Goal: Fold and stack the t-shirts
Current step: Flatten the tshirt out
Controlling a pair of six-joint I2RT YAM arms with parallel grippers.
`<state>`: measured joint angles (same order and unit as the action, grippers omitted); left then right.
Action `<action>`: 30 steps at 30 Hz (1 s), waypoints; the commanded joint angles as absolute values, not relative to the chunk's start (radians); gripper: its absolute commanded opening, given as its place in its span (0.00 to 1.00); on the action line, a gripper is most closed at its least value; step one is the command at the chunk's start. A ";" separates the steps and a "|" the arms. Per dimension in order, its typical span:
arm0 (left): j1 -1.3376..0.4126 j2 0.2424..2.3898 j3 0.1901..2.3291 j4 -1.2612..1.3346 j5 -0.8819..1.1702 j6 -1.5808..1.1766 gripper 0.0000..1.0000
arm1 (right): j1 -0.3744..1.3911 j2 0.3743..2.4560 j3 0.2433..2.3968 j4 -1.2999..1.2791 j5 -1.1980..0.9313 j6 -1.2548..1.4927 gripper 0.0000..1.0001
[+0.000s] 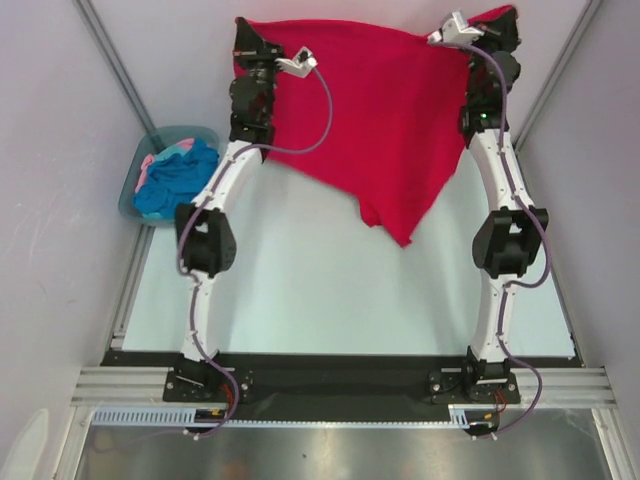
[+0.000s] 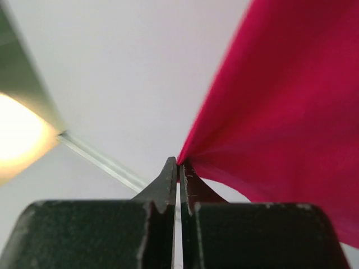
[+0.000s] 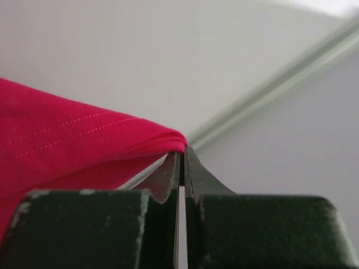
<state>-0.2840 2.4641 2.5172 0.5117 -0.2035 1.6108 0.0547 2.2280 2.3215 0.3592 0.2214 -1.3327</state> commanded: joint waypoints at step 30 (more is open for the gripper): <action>-0.339 1.477 1.352 -0.765 0.101 1.319 0.00 | 0.029 1.864 1.799 -1.442 -0.333 -1.104 0.00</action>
<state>-0.3241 1.5089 1.2533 -0.5114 0.0116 1.3418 0.0284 1.8877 1.6958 -1.2201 -0.3401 -1.0435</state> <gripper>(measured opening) 0.009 0.021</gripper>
